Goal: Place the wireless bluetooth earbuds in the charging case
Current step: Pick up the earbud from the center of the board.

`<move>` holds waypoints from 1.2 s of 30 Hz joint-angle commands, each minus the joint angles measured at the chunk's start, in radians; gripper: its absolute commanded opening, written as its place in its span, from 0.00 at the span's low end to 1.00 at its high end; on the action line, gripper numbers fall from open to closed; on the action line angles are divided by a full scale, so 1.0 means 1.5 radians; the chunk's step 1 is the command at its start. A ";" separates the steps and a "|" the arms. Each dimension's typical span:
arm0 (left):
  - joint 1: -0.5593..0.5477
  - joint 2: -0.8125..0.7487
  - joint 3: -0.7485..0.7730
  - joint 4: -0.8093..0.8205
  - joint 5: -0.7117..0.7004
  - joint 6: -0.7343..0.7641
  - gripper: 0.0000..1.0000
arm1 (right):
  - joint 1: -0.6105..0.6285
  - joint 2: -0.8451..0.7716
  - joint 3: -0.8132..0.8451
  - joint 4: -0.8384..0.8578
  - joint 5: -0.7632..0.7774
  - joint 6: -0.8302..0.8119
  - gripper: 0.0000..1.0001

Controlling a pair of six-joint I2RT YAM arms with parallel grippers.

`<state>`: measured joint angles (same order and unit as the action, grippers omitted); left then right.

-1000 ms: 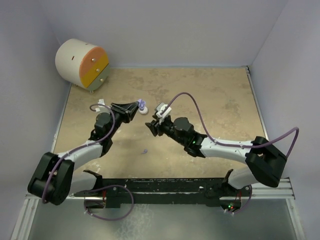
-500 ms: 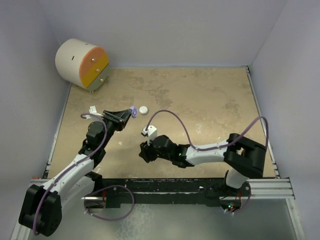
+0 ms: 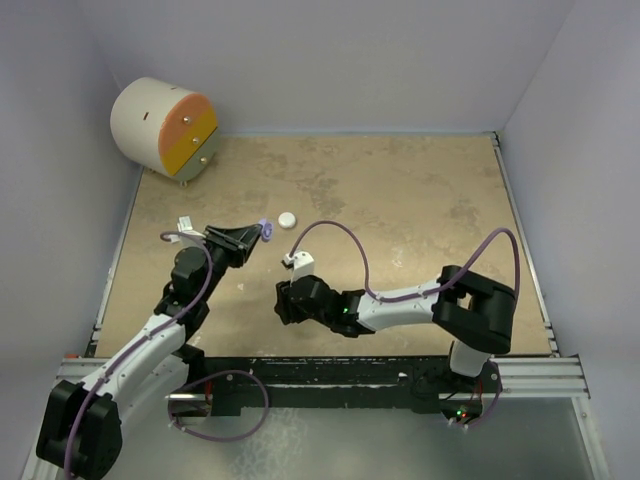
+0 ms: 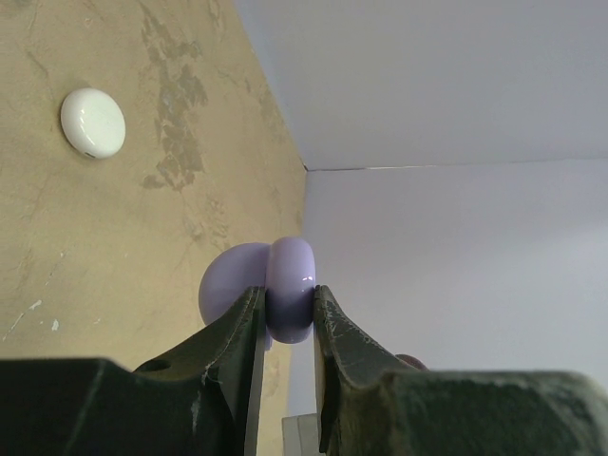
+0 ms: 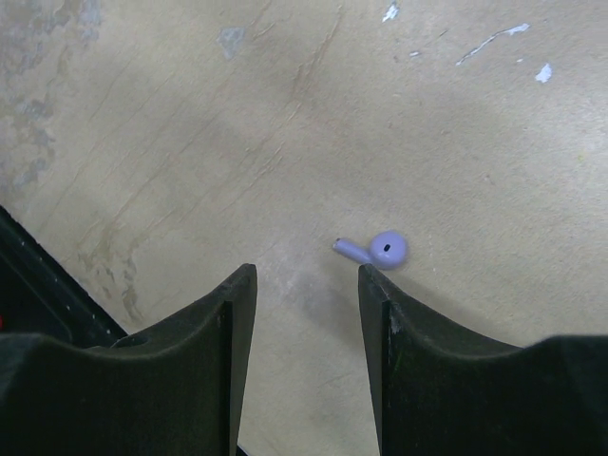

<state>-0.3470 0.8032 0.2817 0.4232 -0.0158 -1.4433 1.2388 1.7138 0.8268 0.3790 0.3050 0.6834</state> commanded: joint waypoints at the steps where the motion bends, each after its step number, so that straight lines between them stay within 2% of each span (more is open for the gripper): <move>1: 0.006 0.001 -0.003 0.016 -0.005 0.006 0.00 | 0.003 -0.012 0.047 -0.054 0.063 0.060 0.50; 36: 0.006 0.025 -0.018 0.067 0.011 -0.008 0.00 | 0.000 0.075 0.122 -0.174 0.144 0.173 0.47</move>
<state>-0.3466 0.8379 0.2634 0.4557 -0.0086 -1.4467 1.2388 1.8206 0.9710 0.1520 0.4728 0.9104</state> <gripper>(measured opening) 0.224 0.470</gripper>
